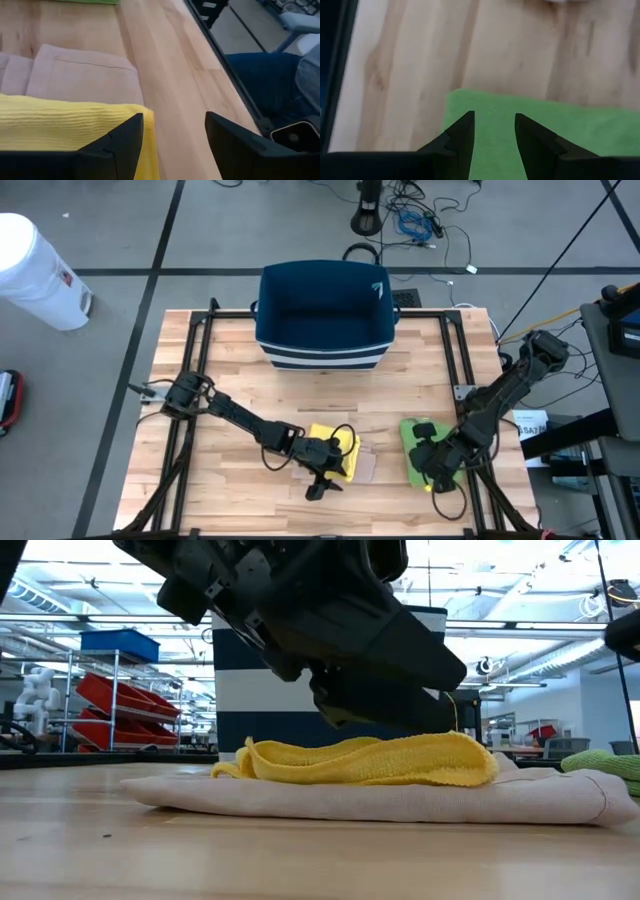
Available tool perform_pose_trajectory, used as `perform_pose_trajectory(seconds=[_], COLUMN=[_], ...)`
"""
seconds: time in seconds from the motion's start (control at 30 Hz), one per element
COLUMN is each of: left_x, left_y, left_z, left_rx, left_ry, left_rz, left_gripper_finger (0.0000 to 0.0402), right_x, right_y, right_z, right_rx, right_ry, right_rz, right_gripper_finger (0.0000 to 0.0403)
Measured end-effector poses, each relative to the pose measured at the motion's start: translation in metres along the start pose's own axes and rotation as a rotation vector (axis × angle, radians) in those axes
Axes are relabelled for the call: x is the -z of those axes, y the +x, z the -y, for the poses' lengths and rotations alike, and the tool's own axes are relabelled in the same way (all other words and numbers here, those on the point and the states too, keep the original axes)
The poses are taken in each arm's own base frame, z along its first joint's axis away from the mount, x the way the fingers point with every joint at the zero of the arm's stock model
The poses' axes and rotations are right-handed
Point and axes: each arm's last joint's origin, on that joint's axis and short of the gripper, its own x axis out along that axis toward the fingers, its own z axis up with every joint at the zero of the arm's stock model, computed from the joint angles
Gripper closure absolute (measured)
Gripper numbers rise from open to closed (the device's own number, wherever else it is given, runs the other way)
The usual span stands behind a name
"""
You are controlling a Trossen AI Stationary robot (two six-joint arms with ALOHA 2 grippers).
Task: Fold towel
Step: Stack the green towel on top of the yellow towel
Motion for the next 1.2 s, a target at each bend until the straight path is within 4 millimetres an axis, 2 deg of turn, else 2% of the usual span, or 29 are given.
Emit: perform_pose_trajectory(seconds=[0.2, 0.5, 0.67, 0.83, 0.97, 1.07, 1.2], left_x=[0.001, 0.000, 0.000, 0.000, -0.001, -0.001, -0.001], left_y=[-0.001, -0.001, -0.001, -0.001, -0.001, -0.001, -0.001], left_z=[-0.004, -0.007, -0.007, -0.007, -0.007, -0.007, -0.006], left_rx=[-0.039, -0.054, -0.054, -0.054, -0.053, -0.052, -0.050], left_ry=[-0.007, -0.007, -0.007, -0.008, -0.007, -0.006, 0.034], left_rz=[-0.008, -0.002, -0.002, -0.001, 0.002, 0.004, 0.004], left_gripper_finger=[0.0182, 0.0182, 0.0182, 0.0182, 0.0182, 0.0182, 0.0182], right_x=[0.011, 0.012, 0.014, 0.019, 0.020, 0.020, 0.016], right_y=[-0.001, 0.024, 0.042, 0.056, 0.064, 0.066, 0.063], right_z=[-0.015, -0.026, -0.030, -0.032, -0.034, -0.034, -0.032], right_rx=[-0.011, 0.040, 0.067, 0.104, 0.134, 0.138, 0.128], right_ry=[-0.008, -0.010, -0.019, -0.017, 0.006, 0.009, 0.027], right_rz=[-0.002, -0.018, -0.059, -0.099, -0.117, -0.120, -0.081], right_gripper_finger=[0.0266, 0.0158, 0.0138, 0.0161, 0.0194, 0.0236, 0.0318])
